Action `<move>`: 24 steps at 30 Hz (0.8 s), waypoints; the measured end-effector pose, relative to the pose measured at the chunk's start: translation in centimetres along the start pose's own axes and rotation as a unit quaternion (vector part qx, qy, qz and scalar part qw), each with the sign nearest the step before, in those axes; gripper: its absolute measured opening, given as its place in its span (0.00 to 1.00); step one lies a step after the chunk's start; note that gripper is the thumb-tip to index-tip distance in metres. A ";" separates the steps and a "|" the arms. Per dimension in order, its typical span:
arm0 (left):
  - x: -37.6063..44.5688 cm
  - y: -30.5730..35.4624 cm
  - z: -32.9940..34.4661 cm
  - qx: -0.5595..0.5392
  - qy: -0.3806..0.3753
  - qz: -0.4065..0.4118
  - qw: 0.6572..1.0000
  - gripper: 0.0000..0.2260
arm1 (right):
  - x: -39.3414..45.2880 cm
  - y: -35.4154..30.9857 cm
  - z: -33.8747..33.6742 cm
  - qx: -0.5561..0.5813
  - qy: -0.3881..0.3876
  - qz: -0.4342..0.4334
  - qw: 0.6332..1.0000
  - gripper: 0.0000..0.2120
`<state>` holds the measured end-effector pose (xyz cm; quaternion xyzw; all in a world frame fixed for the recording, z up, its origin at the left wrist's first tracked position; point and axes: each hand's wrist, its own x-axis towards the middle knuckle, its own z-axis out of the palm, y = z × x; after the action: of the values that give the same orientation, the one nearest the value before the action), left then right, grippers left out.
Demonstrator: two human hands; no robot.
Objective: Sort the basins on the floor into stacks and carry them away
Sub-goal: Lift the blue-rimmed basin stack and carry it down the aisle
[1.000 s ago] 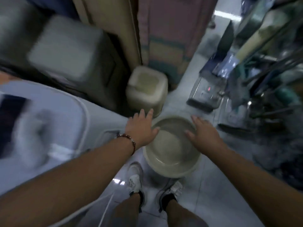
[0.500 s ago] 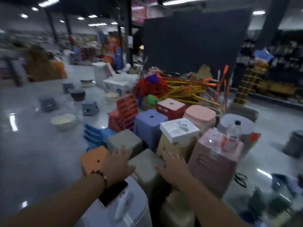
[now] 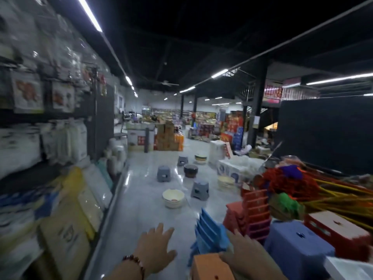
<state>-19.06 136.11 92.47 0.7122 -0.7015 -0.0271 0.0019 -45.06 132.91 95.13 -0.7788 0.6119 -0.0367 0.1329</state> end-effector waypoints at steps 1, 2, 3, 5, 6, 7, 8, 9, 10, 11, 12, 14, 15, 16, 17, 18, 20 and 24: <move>0.5 -2.5 -0.4 0.001 -0.002 -0.015 1.000 0.34 | 2.1 -2.4 0.2 0.012 -0.003 0.003 1.000 0.38; 1.1 -4.9 -0.7 0.004 -0.002 -0.024 1.000 0.34 | 3.9 -4.6 0.5 0.028 -0.003 0.003 1.000 0.38; 1.6 -7.0 -1.0 0.006 0.000 -0.033 0.999 0.34 | 5.5 -6.7 1.0 0.046 -0.003 -0.003 0.999 0.38; 2.8 -10.9 -2.3 0.017 0.016 -0.048 0.999 0.33 | 8.9 -10.3 2.5 0.068 0.001 -0.011 0.998 0.39; 3.5 -12.5 -2.9 0.024 0.022 -0.051 0.998 0.33 | 10.1 -11.9 2.9 0.077 -0.001 -0.014 0.997 0.40; 4.2 -14.0 -3.3 0.032 0.027 -0.053 0.998 0.32 | 11.4 -13.2 3.3 0.078 -0.002 -0.018 0.997 0.40; 4.9 -15.0 -3.7 0.035 0.030 -0.053 0.998 0.32 | 12.6 -14.3 3.9 0.076 -0.007 -0.019 0.997 0.40; 5.7 -16.0 -3.8 0.035 0.035 -0.053 0.997 0.32 | 13.7 -15.2 4.3 0.074 -0.011 -0.017 0.997 0.39; 6.7 -16.9 -3.7 0.035 0.038 -0.051 0.997 0.32 | 14.9 -16.1 4.4 0.068 -0.015 -0.016 0.997 0.39; 7.7 -17.6 -3.5 0.033 0.037 -0.049 0.998 0.32 | 16.4 -16.8 4.6 0.066 -0.012 -0.018 0.998 0.39; 8.6 -18.2 -3.2 0.032 0.031 -0.048 0.998 0.32 | 17.9 -17.6 4.7 0.069 -0.013 -0.020 0.997 0.38; 10.5 -19.4 -2.3 0.028 0.015 -0.046 0.998 0.32 | 20.6 -18.8 5.1 0.083 -0.018 -0.026 0.996 0.37; 11.7 -20.2 -1.8 0.026 0.012 -0.047 0.998 0.32 | 22.2 -19.3 5.5 0.090 -0.017 -0.034 0.995 0.37; 12.9 -20.7 -1.4 0.024 0.009 -0.050 0.998 0.32 | 23.6 -19.6 5.9 0.094 -0.018 -0.039 0.995 0.36; 14.1 -21.3 -1.1 0.026 0.005 -0.053 0.998 0.32 | 25.0 -19.8 6.5 0.098 -0.018 -0.042 0.994 0.36; 15.6 -21.9 -0.7 0.028 0.002 -0.055 0.998 0.32 | 26.7 -19.8 7.3 0.101 -0.017 -0.040 0.994 0.35; 18.9 -23.0 0.0 0.026 -0.001 -0.058 0.998 0.31 | 30.0 -19.5 9.3 0.096 -0.028 -0.026 0.995 0.35; 26.4 -25.7 1.3 0.006 0.001 -0.077 0.997 0.31 | 37.3 -18.5 12.3 0.086 -0.070 -0.013 0.994 0.34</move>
<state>6.98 110.15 89.13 0.7638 -0.6450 -0.0225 -0.0034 -15.60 102.98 84.04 -0.7728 0.5858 -0.0360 0.2413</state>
